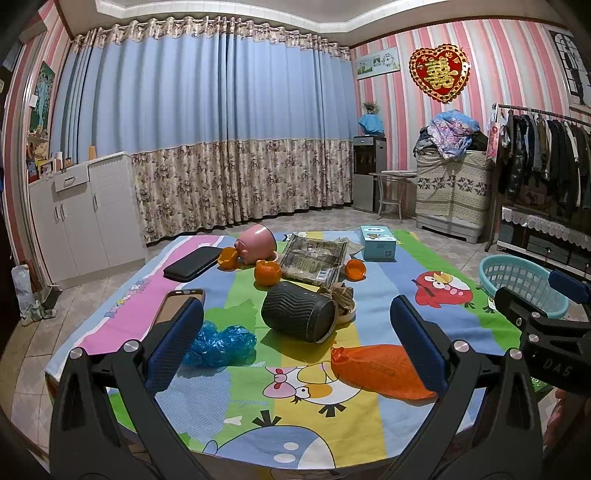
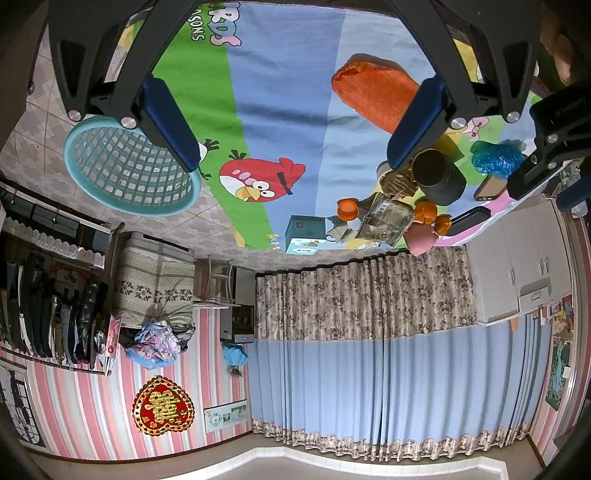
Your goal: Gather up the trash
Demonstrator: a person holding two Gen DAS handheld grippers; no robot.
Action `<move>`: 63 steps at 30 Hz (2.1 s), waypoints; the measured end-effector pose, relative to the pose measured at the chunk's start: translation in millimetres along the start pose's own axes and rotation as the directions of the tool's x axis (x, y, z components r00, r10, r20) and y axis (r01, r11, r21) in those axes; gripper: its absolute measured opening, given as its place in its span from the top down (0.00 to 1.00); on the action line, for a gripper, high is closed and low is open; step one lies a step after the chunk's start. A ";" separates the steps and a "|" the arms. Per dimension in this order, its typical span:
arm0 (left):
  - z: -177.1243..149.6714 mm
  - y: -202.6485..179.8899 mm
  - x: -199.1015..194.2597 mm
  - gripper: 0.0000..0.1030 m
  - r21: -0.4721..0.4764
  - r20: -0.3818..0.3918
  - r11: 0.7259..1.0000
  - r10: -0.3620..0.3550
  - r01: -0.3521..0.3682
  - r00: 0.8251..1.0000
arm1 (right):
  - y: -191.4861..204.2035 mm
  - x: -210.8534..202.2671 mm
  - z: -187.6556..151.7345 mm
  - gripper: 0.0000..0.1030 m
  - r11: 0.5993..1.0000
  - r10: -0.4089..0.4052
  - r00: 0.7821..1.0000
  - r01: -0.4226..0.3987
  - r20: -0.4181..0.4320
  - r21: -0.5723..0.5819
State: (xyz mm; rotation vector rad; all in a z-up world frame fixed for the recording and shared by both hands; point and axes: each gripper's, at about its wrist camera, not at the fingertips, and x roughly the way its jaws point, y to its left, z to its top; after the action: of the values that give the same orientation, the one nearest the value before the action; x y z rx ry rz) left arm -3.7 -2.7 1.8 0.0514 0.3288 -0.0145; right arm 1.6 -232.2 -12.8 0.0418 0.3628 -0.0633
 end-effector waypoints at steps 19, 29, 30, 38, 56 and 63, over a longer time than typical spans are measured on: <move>0.1 -0.1 -0.3 0.05 0.002 0.002 1.000 0.000 0.000 1.000 | -1.8 -1.2 0.5 0.04 1.000 0.000 1.000 0.000 0.002 0.002; -0.2 -0.5 -0.3 0.05 0.002 0.004 1.000 0.001 -0.001 1.000 | -2.7 -1.9 0.3 0.04 1.000 -0.002 1.000 0.002 0.002 0.003; -0.1 -0.5 -0.3 0.05 0.003 0.003 1.000 0.001 -0.001 1.000 | -2.8 -1.8 0.3 0.04 1.000 -0.002 1.000 0.002 0.002 0.003; -0.1 -0.8 -0.7 0.05 0.003 0.003 1.000 0.001 -0.001 1.000 | -3.6 -2.0 0.4 0.04 1.000 -0.002 1.000 0.002 0.001 0.003; -0.2 -1.2 -0.9 0.05 0.003 0.004 1.000 0.001 -0.001 1.000 | -4.6 -2.0 0.0 0.04 1.000 -0.001 1.000 0.001 0.002 0.003; -0.2 -1.2 -1.1 0.05 0.003 0.004 1.000 0.001 -0.001 1.000 | -4.8 -2.1 0.1 0.04 1.000 -0.001 1.000 0.001 0.001 0.003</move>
State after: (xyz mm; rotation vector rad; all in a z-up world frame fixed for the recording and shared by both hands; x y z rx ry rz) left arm -4.9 -4.0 1.8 0.0550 0.3252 -0.0140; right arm -0.7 -236.9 -12.0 0.0445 0.3617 -0.0648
